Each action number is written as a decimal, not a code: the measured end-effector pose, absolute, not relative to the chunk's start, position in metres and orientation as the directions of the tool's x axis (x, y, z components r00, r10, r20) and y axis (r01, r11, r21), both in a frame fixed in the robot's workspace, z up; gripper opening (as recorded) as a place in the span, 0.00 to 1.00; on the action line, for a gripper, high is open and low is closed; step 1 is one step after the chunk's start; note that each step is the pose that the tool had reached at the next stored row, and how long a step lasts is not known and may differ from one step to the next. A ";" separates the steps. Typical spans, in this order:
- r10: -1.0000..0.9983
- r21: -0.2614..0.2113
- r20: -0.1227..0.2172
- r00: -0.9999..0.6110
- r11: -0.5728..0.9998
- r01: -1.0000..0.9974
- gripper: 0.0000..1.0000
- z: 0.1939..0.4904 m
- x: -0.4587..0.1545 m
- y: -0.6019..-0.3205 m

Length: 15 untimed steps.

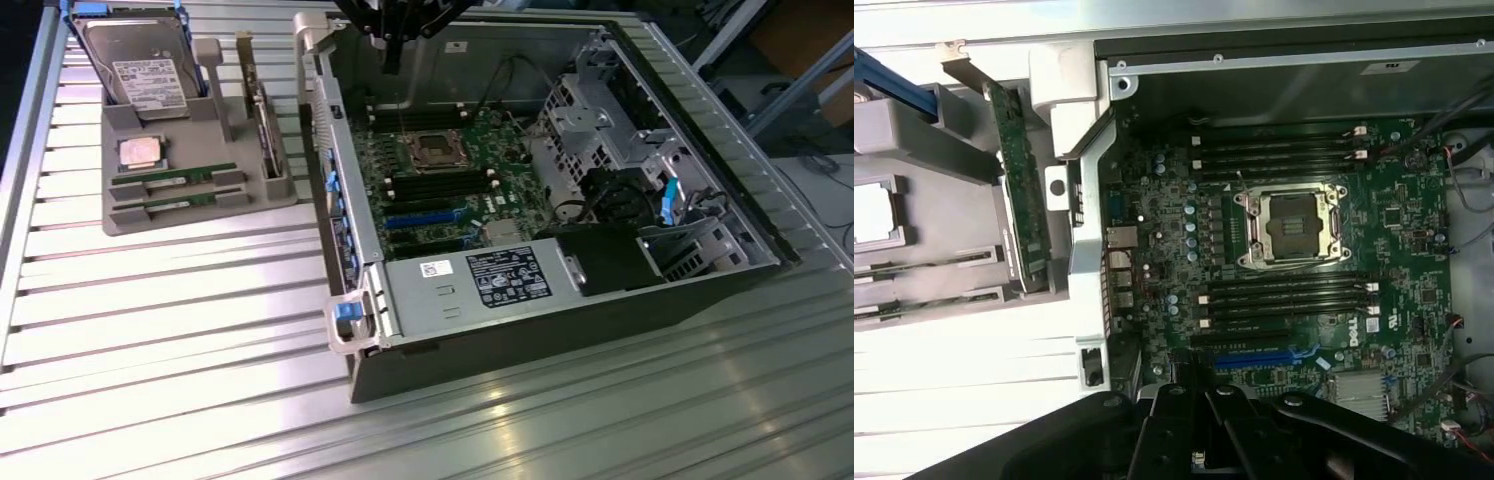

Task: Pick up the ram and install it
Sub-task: 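Reach for the ram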

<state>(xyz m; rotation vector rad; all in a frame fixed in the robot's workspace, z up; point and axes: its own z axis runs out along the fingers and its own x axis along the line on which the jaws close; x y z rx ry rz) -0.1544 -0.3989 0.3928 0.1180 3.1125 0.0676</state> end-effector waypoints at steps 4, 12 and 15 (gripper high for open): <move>0.076 0.044 -0.024 -0.997 0.996 0.075 0.11 0.393 -0.156 -0.399; 0.076 0.044 -0.024 -0.997 0.996 0.075 0.11 0.393 -0.158 -0.399; 0.076 0.044 -0.024 -0.997 0.996 0.075 0.11 0.393 -0.158 -0.399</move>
